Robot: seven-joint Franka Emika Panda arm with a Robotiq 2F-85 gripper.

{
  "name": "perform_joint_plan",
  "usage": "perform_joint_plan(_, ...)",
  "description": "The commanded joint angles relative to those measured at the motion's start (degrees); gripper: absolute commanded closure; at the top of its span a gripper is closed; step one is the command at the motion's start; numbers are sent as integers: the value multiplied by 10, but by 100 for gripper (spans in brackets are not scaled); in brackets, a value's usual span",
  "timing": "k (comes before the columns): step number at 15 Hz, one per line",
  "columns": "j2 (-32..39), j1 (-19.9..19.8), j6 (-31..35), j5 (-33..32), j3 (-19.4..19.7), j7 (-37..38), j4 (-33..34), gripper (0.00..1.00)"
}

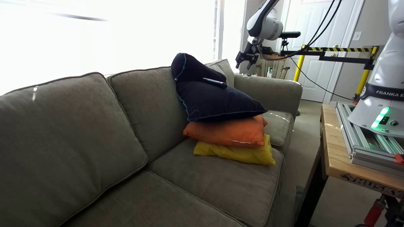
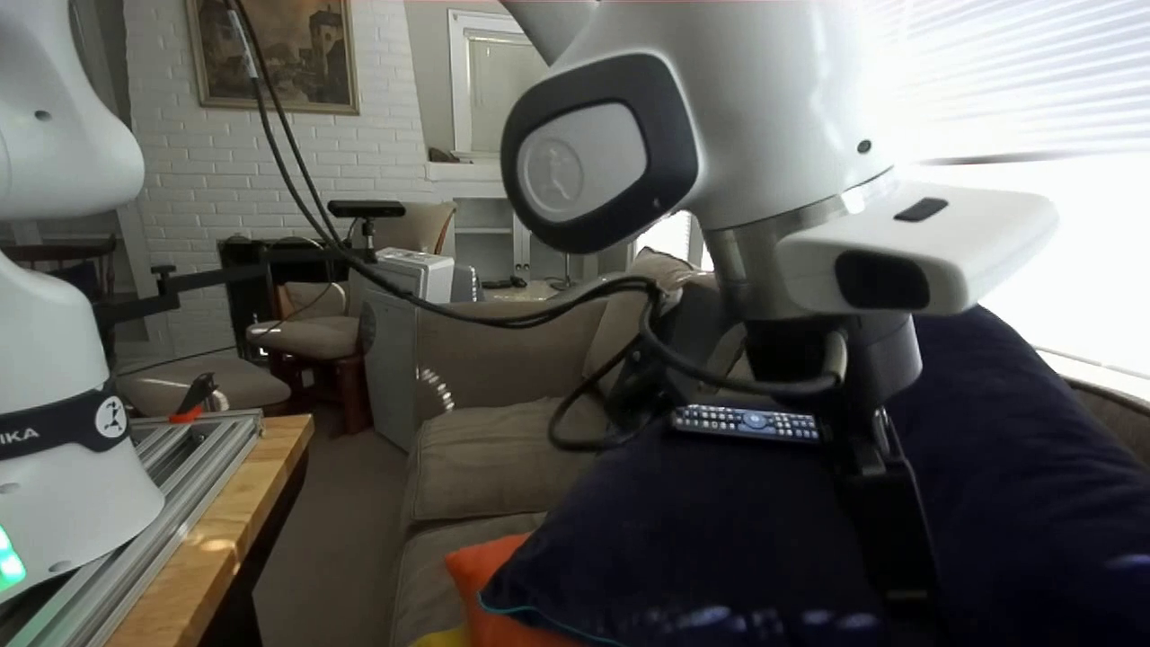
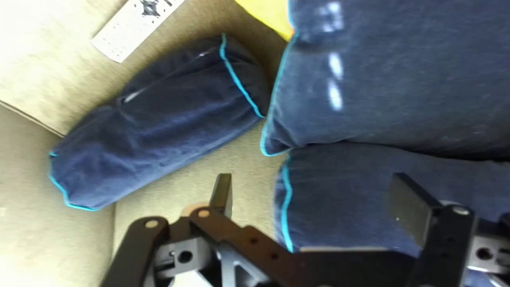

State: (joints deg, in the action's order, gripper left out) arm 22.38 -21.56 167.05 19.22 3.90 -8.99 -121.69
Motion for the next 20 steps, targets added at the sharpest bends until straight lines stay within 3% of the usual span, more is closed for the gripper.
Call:
perform_joint_plan(1,19,21,40,-47,88,79,-27,0)
perform_joint_plan(3,54,29,46,-57,130,125,-15,0)
perform_joint_plan(7,113,26,55,-44,148,176,1,0)
perform_joint_plan(13,193,-22,65,-34,93,170,47,0)
perform_joint_plan(20,318,-96,66,-38,30,145,184,0)
